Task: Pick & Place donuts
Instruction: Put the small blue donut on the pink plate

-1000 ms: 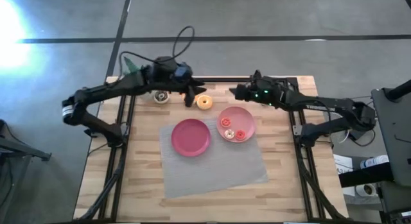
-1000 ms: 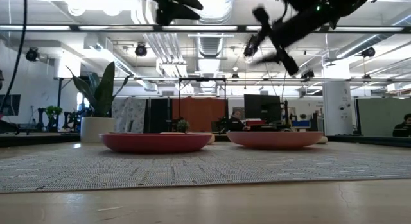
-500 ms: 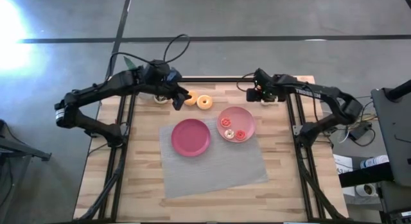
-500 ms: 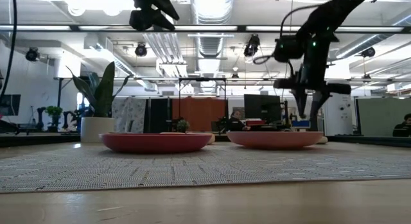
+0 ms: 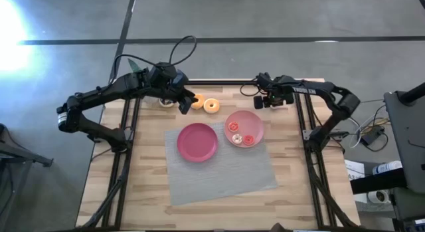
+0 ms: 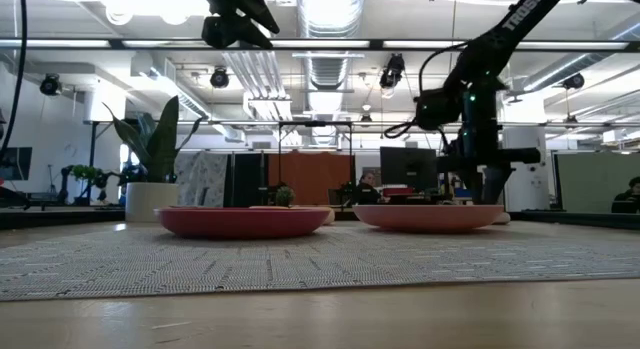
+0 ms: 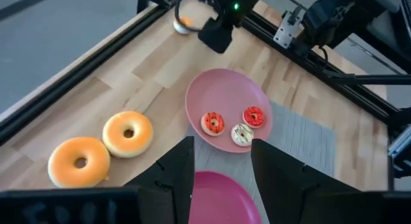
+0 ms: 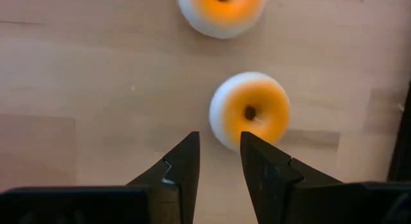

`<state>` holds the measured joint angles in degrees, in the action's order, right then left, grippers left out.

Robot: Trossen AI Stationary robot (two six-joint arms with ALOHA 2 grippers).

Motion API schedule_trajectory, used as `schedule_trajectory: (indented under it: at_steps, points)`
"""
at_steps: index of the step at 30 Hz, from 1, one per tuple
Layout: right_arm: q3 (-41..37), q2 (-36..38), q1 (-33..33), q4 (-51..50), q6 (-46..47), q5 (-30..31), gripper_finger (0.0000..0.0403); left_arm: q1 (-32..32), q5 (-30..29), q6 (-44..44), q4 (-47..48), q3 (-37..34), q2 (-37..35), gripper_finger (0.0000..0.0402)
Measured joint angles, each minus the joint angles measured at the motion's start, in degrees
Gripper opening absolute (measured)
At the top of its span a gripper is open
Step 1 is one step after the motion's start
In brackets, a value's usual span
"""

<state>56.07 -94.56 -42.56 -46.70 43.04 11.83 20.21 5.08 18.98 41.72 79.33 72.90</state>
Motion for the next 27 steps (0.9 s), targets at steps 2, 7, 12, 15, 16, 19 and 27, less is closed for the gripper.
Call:
schedule_trajectory:
  at_steps: [2,7,12,15,16,19,27]
  points:
    - [1.0,-1.6,0.0,0.0,-1.2,0.2,0.0102,0.0,-1.5,-0.1,-0.1,0.0,0.0,0.0128]
    - [3.7,-5.0,-0.7,-2.6,-3.2,3.6,0.0102,0.1,-2.7,-0.1,-0.1,0.0,0.0,0.0128]
    - [4.9,-6.6,-0.7,-3.5,-4.9,4.2,0.0102,0.1,-2.7,-0.1,-0.1,0.0,0.0,0.0128]
    - [5.0,-7.6,-0.8,-3.7,-5.3,3.2,0.0102,0.1,-2.8,-0.1,-0.1,0.0,0.0,0.0128]
    - [4.7,-7.9,-0.8,-3.6,-5.3,2.8,0.0102,0.1,-2.8,-0.1,-0.1,0.0,0.0,0.0128]
    - [3.5,-8.7,-0.8,-3.9,-4.4,1.7,0.0102,0.1,-2.9,-0.2,-0.1,0.0,0.0,0.0128]
    - [2.4,-8.2,-0.8,-1.6,-6.5,0.9,0.009,0.1,-3.1,-0.2,-0.1,0.0,0.0,0.0128]
